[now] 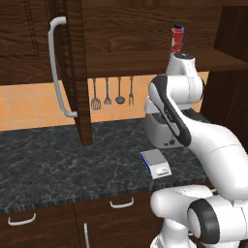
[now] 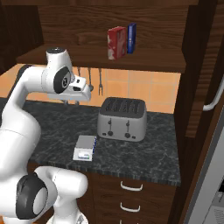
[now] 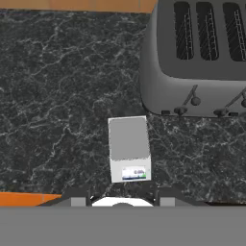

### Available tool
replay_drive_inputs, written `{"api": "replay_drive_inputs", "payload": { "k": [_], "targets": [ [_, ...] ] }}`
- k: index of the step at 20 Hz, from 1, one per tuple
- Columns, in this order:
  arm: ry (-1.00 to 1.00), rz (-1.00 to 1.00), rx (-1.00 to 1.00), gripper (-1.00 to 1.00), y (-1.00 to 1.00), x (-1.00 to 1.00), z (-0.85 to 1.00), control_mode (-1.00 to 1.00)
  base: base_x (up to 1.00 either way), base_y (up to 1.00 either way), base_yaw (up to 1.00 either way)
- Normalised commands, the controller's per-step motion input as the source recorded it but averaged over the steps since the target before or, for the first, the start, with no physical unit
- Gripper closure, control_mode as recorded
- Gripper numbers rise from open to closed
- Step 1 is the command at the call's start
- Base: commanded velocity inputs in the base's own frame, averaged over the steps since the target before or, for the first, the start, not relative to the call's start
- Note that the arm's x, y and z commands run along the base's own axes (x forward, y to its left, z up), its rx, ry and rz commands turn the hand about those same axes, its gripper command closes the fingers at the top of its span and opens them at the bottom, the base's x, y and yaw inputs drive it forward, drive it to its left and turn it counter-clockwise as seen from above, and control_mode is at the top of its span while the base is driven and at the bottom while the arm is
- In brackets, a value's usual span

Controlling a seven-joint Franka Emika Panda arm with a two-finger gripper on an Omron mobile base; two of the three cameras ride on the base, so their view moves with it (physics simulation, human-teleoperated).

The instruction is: Pick the cereal and place it on the digital scale for weighing, and close the cabinet.

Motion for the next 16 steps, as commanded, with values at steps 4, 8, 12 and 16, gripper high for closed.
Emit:
{"api": "replay_drive_inputs", "payload": {
  "k": [4,8,12,16],
  "targets": [
    [-0.05,0.0,0.0,-1.0,0.0,-0.43,0.0,-1.0,0.0,0.0,0.0],
    [-0.21,0.0,0.0,-1.0,0.0,-0.75,0.05,-1.0,0.0,0.0,0.0],
    [-0.32,0.0,-0.01,-1.0,0.0,-0.41,0.45,-1.0,0.0,0.0,0.0],
    [-0.33,0.0,0.0,-1.0,-0.01,-0.24,0.67,-1.0,0.0,0.0,0.0]
  ]
}}
